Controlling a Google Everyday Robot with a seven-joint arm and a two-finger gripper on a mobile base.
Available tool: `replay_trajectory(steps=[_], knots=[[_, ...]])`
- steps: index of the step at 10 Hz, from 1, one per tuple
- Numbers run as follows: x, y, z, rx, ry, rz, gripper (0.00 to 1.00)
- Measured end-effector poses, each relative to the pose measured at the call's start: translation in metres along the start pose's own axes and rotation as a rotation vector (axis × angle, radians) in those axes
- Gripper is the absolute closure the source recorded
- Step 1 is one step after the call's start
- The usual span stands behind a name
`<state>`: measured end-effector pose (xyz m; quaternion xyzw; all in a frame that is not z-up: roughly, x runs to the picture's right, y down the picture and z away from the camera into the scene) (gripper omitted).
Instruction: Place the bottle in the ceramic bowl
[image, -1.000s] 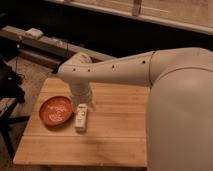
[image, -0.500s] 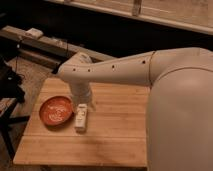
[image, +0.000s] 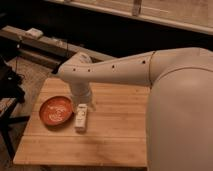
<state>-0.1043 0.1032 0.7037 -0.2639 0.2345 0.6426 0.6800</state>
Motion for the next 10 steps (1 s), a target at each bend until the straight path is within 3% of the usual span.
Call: replay_trajectory(steps=[2, 4, 5, 10], knots=[[-0.003, 0.002, 0.010, 0.013, 0.017, 0.013, 0.35], [-0.007, -0.001, 0.035, 0.005, 0.031, 0.036, 0.35], [-0.009, -0.001, 0.054, -0.018, 0.046, 0.054, 0.35], [-0.017, 0.016, 0.098, -0.079, 0.100, 0.046, 0.35]])
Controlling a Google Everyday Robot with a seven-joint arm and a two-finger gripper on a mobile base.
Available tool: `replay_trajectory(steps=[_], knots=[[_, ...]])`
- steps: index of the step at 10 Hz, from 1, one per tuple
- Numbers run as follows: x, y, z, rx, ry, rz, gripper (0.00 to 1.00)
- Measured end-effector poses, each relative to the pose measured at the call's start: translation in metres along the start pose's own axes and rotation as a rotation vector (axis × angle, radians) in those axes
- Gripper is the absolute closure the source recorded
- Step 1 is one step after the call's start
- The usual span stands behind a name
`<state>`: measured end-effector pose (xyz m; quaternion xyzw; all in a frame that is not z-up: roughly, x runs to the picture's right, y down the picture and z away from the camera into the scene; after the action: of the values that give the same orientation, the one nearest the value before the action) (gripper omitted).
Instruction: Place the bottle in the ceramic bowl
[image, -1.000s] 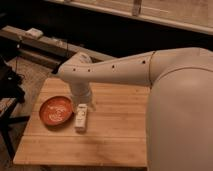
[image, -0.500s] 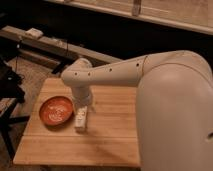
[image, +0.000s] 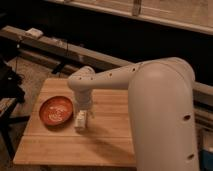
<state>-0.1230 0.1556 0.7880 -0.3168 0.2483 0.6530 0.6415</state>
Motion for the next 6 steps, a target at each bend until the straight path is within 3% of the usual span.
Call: replay_trajectory(steps=[2, 6], knots=[[-0.004, 0.012, 0.010, -0.004, 0.014, -0.027, 0.35], [-0.009, 0.013, 0.032, 0.008, 0.058, -0.044, 0.35]])
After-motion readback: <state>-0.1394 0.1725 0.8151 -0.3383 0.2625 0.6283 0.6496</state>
